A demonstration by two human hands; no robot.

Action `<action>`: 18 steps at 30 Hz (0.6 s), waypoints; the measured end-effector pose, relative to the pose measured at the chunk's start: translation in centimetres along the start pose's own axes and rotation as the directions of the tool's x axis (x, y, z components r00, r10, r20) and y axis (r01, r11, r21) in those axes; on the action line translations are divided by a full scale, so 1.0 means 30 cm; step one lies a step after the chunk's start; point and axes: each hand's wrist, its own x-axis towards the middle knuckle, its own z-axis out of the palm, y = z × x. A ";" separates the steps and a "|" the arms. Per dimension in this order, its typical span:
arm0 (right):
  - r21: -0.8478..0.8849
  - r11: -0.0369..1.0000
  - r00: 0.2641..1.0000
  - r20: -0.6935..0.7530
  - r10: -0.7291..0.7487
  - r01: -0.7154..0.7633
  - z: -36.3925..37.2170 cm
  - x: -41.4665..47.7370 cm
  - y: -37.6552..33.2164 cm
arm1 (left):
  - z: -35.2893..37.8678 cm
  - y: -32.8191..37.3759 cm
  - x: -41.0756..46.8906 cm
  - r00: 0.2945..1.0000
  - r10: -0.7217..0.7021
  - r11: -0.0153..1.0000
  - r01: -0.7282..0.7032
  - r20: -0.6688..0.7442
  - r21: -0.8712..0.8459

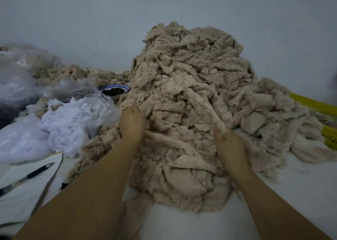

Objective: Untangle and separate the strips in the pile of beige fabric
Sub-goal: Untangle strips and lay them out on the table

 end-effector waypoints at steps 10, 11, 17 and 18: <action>-0.320 0.944 0.996 -0.031 -0.089 0.074 -0.030 0.031 0.041 | -0.179 -0.034 0.085 0.998 0.018 0.904 -0.041 0.057 0.426; -0.305 0.941 0.989 0.059 -0.137 0.149 0.014 0.012 0.010 | -0.165 -0.002 0.062 0.990 -0.013 0.940 -0.036 0.140 0.339; -0.203 0.950 0.957 0.217 -0.192 0.237 0.044 -0.046 -0.005 | -0.018 0.106 0.009 0.877 -0.032 0.970 -0.088 0.480 0.226; -0.212 0.938 0.946 0.234 -0.223 0.274 0.048 -0.061 -0.010 | -0.008 0.127 0.004 0.899 -0.035 0.977 -0.060 0.436 0.203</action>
